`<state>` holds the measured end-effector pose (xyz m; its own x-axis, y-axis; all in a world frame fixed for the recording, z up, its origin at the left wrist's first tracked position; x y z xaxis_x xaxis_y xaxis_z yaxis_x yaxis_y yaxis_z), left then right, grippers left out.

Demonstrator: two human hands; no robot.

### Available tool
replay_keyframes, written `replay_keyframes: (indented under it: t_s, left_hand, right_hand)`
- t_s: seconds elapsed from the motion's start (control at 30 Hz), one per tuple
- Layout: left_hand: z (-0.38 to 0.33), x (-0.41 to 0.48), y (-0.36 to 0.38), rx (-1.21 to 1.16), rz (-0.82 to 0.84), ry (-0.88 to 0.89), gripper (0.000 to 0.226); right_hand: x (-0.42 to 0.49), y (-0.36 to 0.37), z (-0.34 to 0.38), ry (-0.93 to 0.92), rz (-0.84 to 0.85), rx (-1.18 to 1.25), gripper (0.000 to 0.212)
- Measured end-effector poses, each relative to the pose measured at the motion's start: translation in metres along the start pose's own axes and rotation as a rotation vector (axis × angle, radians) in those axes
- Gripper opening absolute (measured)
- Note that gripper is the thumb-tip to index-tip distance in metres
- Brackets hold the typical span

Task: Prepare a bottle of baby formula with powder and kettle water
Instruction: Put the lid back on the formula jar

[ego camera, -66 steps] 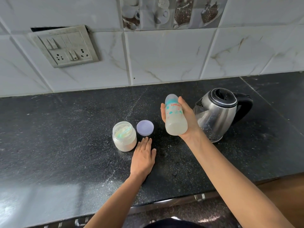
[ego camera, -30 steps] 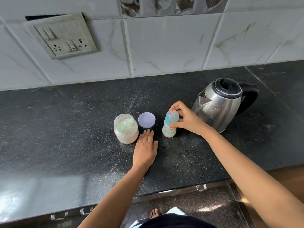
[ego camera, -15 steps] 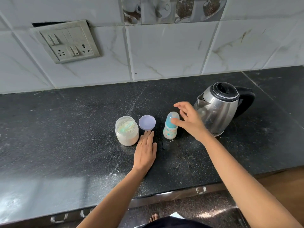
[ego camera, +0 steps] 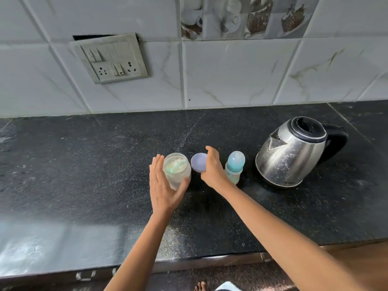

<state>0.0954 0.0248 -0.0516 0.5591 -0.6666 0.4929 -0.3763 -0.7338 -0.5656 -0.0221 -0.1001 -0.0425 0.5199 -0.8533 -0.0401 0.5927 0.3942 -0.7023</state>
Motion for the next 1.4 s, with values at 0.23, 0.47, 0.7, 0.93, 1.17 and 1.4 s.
replay_keyframes:
  t_s: [0.23, 0.47, 0.7, 0.93, 1.17, 1.4]
  left_hand:
    - [0.014, 0.01, 0.008, -0.216, 0.219, -0.205, 0.098]
    - [0.013, 0.011, 0.003, -0.278, 0.18, -0.252, 0.078]
    - [0.012, 0.009, 0.001, -0.336, 0.162, -0.3, 0.074]
    - [0.014, 0.007, 0.002, -0.361, 0.177, -0.325, 0.078]
    - [0.019, 0.003, 0.005, -0.462, 0.173, -0.386, 0.071]
    - [0.024, 0.003, 0.008, -0.467, 0.173, -0.419, 0.071]
  right_hand:
    - [0.049, 0.027, -0.017, 0.228, 0.155, -0.2, 0.109]
    - [0.049, 0.025, -0.019, 0.221, 0.073, -0.319, 0.082]
    - [0.04, -0.017, 0.038, -0.236, 0.365, -0.566, 0.103]
    - [0.025, -0.037, 0.095, -0.403, 0.614, -0.405, 0.101]
    - [0.027, -0.004, 0.103, -0.556, 0.674, -0.427, 0.077]
    - [0.031, 0.006, 0.092, -0.548, 0.62, -0.384, 0.067]
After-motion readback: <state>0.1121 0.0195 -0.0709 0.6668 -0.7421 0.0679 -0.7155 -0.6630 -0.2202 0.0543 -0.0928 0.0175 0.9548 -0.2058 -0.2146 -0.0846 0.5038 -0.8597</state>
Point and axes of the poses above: each hand's wrist, its own x-axis towards the middle knuckle, its own y-axis out of the palm, z = x × y, the point moved 4 cm from there along x, towards the middle knuckle, and after that the axes turned 1 degree about x, right-handed, at the moved point
